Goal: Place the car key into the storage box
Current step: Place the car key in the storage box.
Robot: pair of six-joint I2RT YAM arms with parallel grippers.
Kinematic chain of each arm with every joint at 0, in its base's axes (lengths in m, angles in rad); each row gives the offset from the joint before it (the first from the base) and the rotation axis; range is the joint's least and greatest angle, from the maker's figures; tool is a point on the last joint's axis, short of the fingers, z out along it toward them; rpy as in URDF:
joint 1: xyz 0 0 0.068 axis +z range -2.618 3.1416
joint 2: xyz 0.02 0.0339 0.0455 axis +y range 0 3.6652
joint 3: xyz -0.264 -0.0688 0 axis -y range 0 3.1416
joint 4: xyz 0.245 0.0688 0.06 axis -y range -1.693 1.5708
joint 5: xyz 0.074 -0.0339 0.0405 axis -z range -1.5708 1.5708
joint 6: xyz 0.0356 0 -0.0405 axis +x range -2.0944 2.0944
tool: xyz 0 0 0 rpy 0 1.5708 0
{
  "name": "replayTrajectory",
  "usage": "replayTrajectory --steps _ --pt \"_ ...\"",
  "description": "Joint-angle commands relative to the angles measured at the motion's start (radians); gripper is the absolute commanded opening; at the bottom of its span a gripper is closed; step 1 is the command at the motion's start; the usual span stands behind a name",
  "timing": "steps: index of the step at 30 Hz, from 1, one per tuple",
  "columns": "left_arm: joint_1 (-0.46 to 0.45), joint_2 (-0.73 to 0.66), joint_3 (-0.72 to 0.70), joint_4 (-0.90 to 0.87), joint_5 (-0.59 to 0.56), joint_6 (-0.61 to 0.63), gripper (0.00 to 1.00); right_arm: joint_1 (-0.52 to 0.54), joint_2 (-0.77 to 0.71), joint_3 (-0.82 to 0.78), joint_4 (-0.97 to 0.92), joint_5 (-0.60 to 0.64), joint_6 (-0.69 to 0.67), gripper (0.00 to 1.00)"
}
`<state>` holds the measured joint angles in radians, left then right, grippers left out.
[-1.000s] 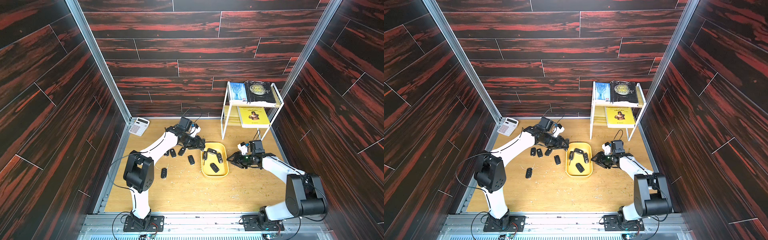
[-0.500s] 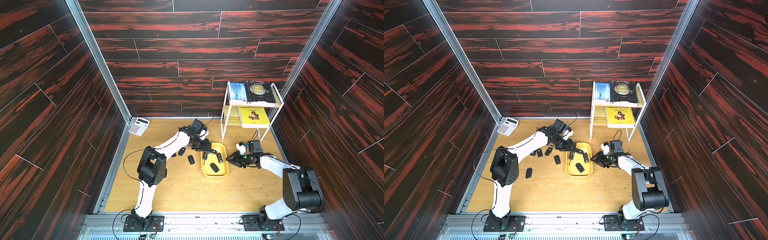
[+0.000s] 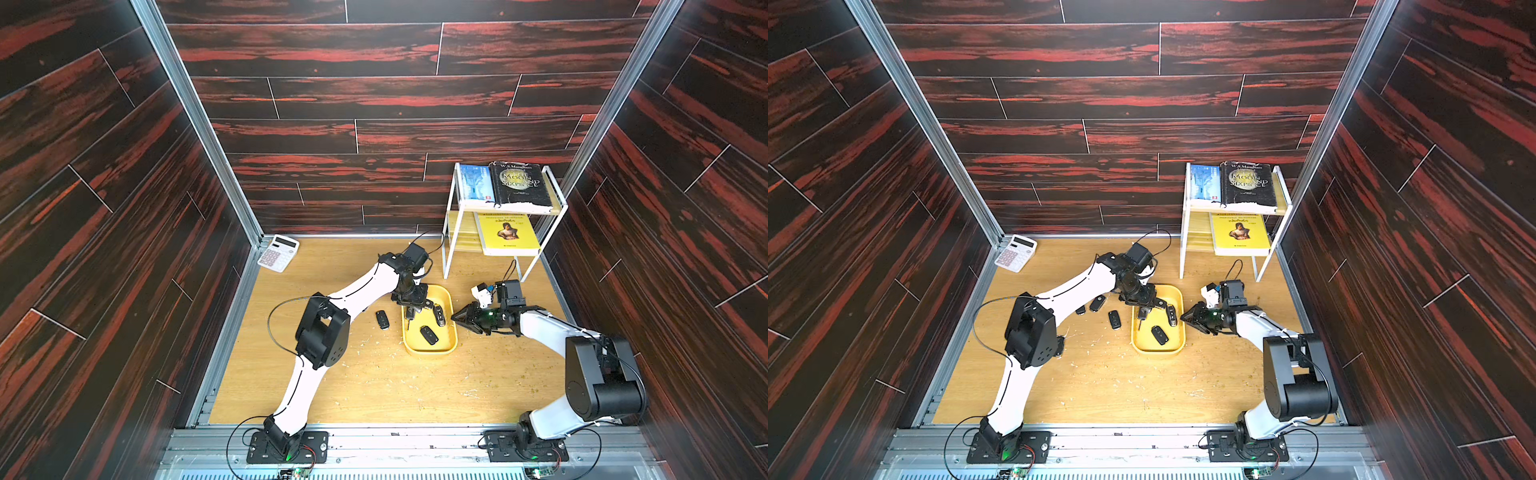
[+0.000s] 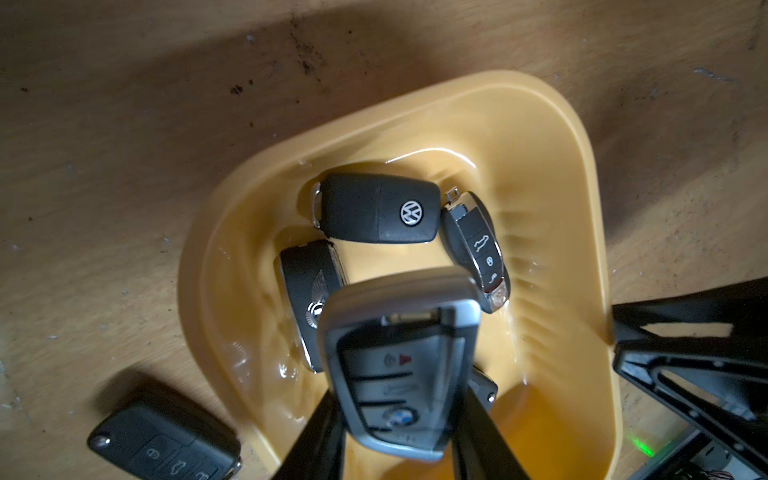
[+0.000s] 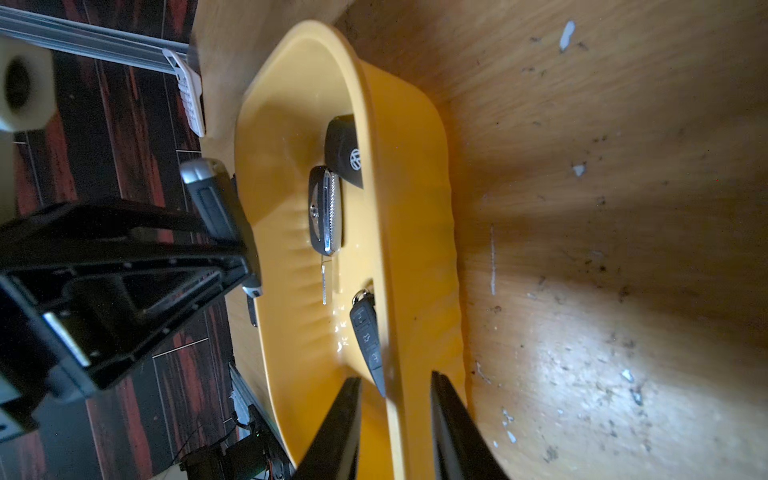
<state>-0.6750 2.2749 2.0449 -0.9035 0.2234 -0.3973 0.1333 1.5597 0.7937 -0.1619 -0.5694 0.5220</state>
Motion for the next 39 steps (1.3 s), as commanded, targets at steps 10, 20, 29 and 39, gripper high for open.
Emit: replayTrajectory --steps 10,20,29,39 --pt "-0.044 0.127 0.146 -0.158 -0.097 -0.037 0.08 -0.001 0.014 -0.001 0.002 -0.026 -0.013 0.32" --pt "-0.062 0.189 0.205 -0.192 -0.121 -0.04 0.13 0.0 0.023 -0.007 0.01 -0.028 -0.011 0.3" --pt "-0.069 0.256 0.292 -0.241 -0.131 -0.041 0.15 -0.001 0.038 -0.008 0.009 -0.03 -0.016 0.25" --pt "-0.07 0.275 0.316 -0.264 -0.154 -0.052 0.21 -0.001 0.05 -0.008 0.015 -0.034 -0.013 0.23"
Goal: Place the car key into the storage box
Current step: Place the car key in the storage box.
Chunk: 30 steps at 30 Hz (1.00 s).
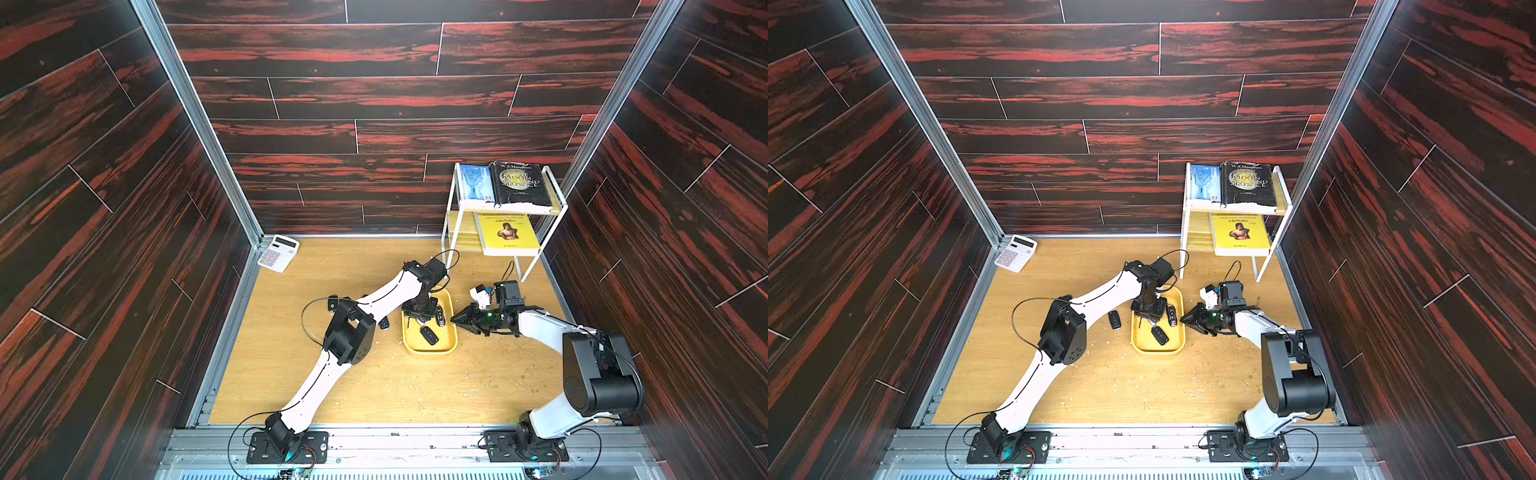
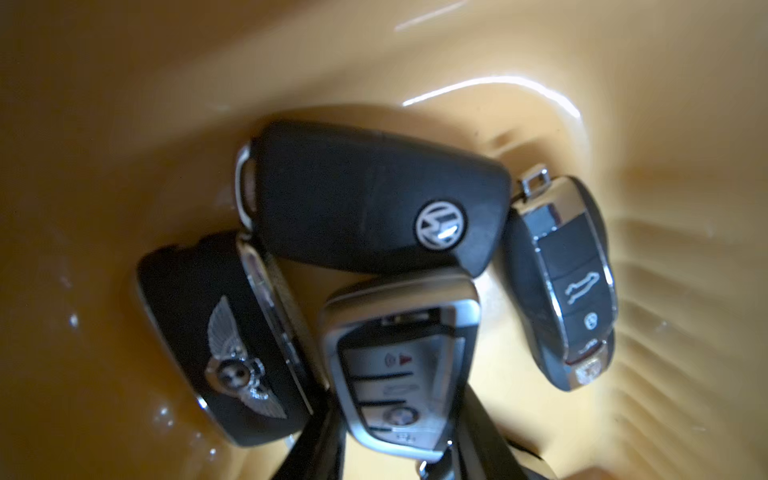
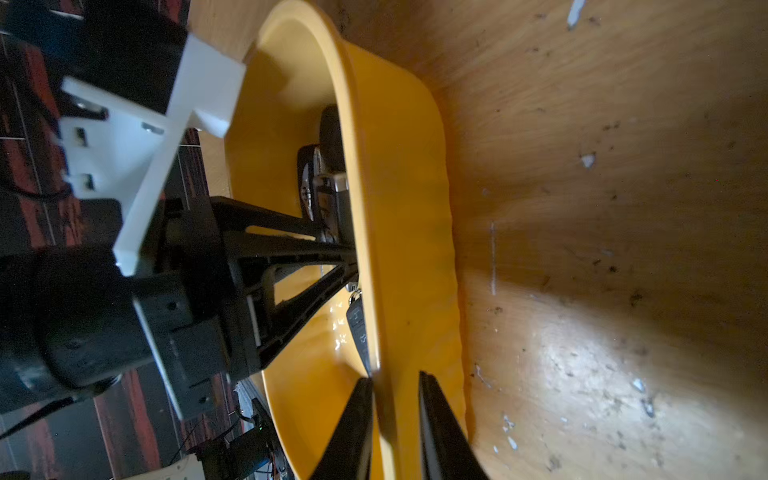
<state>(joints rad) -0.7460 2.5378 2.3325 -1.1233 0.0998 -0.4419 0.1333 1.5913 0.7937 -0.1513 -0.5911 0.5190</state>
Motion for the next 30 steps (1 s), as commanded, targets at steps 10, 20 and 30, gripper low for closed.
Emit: replayTrajectory --steps 10,20,30 --pt "0.0 0.015 0.027 -0.044 -0.022 -0.018 0.48 -0.001 0.017 -0.016 0.009 -0.015 -0.008 0.21" --pt "0.0 -0.005 0.02 -0.044 -0.014 -0.017 1.0 0.0 0.014 -0.021 0.009 -0.017 -0.005 0.21" --pt "-0.001 -0.139 -0.052 -0.011 0.023 -0.045 1.0 0.0 0.024 -0.021 0.018 -0.015 0.001 0.2"
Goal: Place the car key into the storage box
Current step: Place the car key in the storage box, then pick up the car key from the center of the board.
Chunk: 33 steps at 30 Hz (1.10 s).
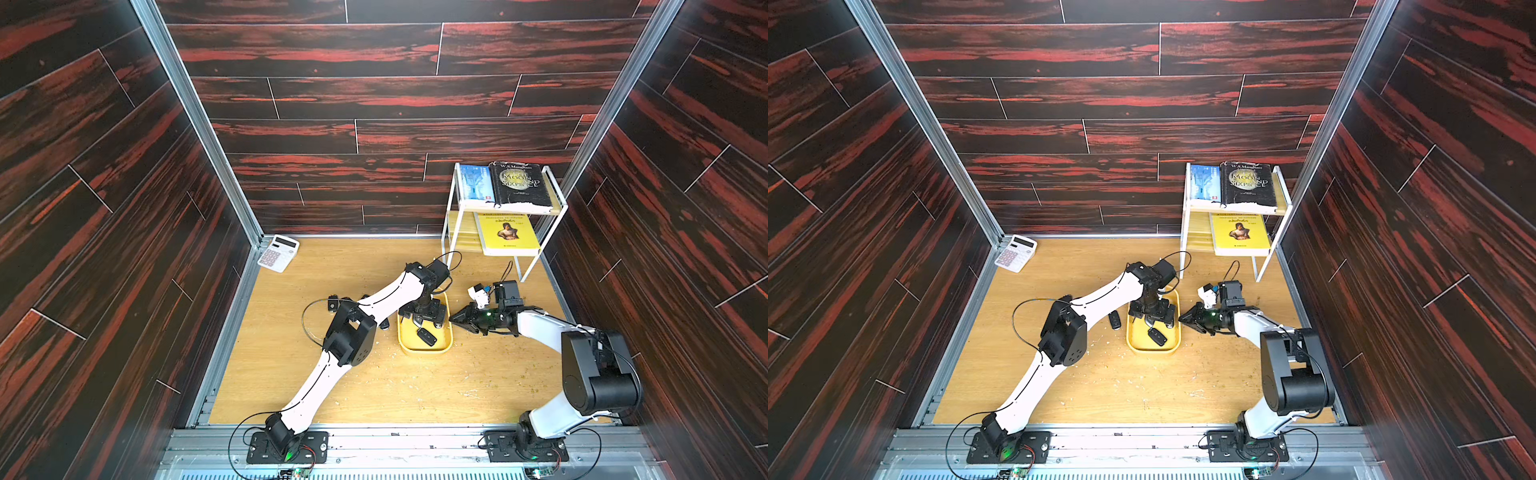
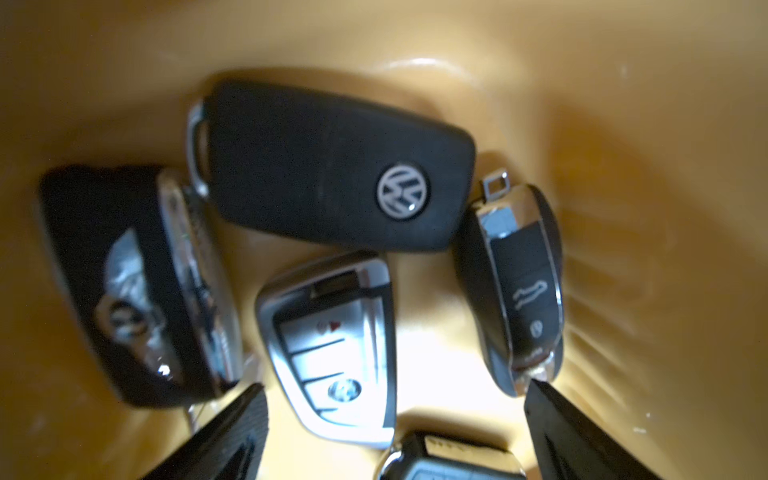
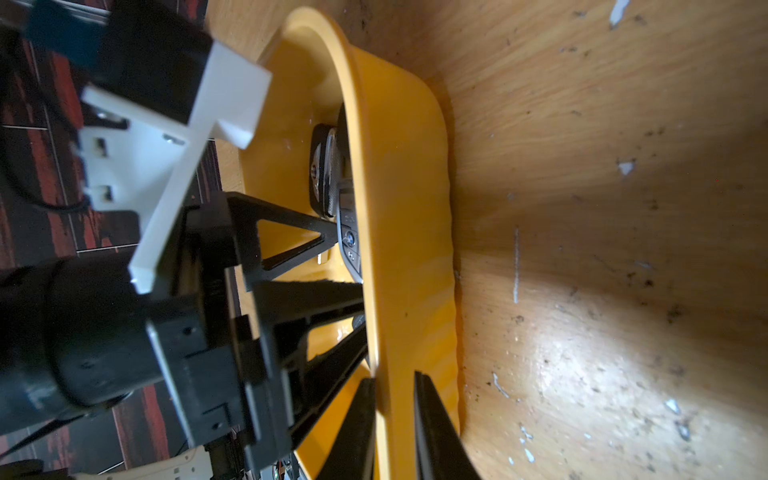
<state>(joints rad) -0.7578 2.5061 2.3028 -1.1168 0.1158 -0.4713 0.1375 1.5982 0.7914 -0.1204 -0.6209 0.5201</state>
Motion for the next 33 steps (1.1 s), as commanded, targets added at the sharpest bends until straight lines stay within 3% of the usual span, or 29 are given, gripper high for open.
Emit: replayTrajectory --steps 1,10,15,24,28,33 --pt "0.011 -0.126 -0.031 -0.012 0.005 -0.021 1.0 -0.005 0.018 -0.018 -0.012 0.015 0.0 0.19" --pt "0.005 -0.351 -0.12 0.083 0.011 -0.002 1.0 -0.005 0.025 -0.015 -0.008 0.009 0.0 0.19" --pt "0.025 -0.614 -0.311 0.186 -0.262 0.006 1.0 -0.004 0.021 -0.015 -0.01 0.01 -0.002 0.19" --pt "0.319 -0.902 -0.653 0.136 -0.318 0.039 1.0 -0.004 0.0 -0.017 -0.02 0.012 -0.005 0.19" --pt "0.415 -0.912 -0.744 0.116 -0.293 0.068 0.98 -0.005 -0.023 -0.018 -0.028 0.016 -0.008 0.18" --pt "0.47 -0.842 -0.808 0.143 -0.28 0.051 0.95 -0.005 -0.059 -0.02 -0.052 0.036 -0.017 0.18"
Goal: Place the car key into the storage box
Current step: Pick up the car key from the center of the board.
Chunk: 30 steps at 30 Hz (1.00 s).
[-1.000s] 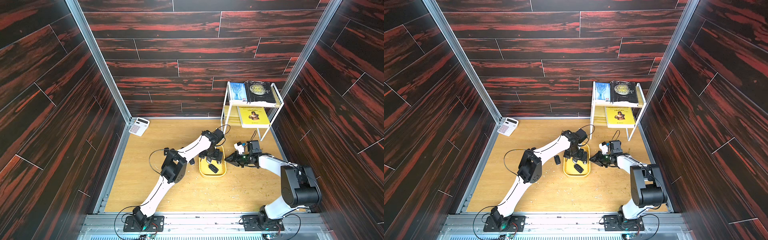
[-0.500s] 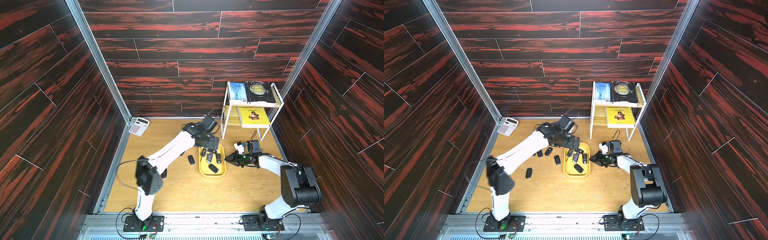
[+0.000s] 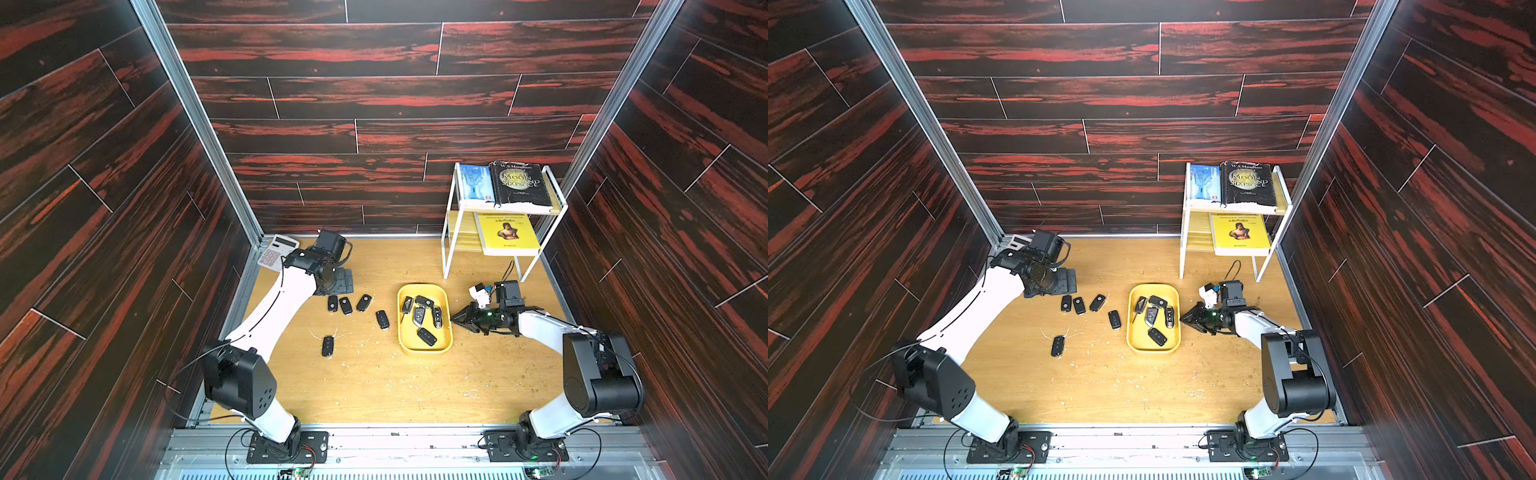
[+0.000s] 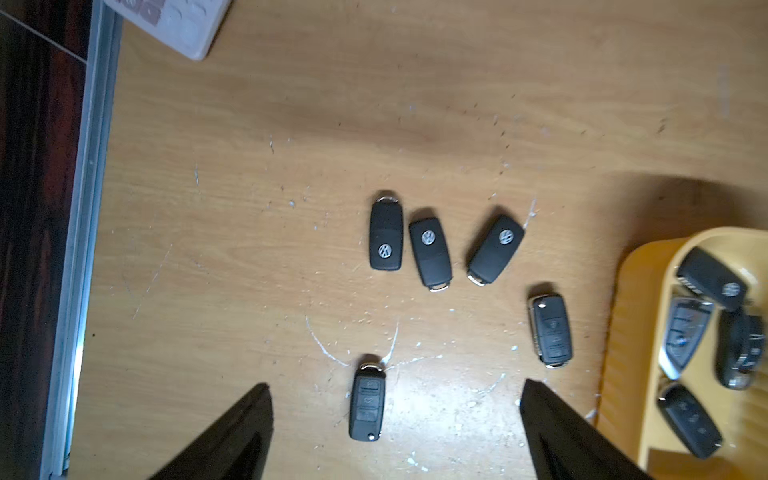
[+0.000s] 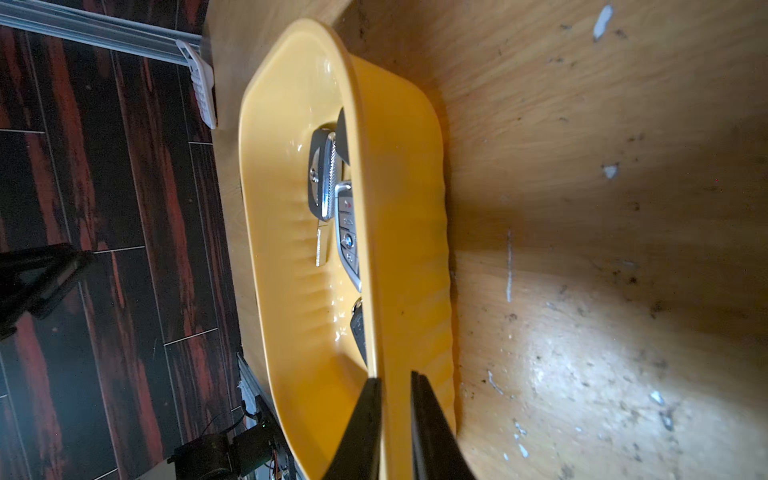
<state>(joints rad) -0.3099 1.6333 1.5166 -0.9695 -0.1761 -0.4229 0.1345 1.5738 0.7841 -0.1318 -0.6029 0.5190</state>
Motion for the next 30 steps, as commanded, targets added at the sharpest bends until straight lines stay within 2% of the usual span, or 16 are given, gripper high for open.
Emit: replayTrajectory --steps 1,7,24,30 --pt "0.038 0.049 -0.029 -0.001 0.034 -0.014 0.94 -0.002 -0.042 -0.011 -0.048 0.022 -0.019 0.18" --pt "0.117 0.186 -0.055 0.051 0.139 -0.031 0.88 -0.003 -0.086 0.008 -0.105 0.048 -0.043 0.18" --pt "0.175 0.342 -0.053 0.154 0.187 -0.006 0.76 -0.002 -0.139 0.015 -0.143 0.043 -0.036 0.19" --pt "0.178 0.386 -0.025 0.16 0.189 0.001 0.76 -0.002 -0.181 0.023 -0.173 0.064 -0.043 0.19"
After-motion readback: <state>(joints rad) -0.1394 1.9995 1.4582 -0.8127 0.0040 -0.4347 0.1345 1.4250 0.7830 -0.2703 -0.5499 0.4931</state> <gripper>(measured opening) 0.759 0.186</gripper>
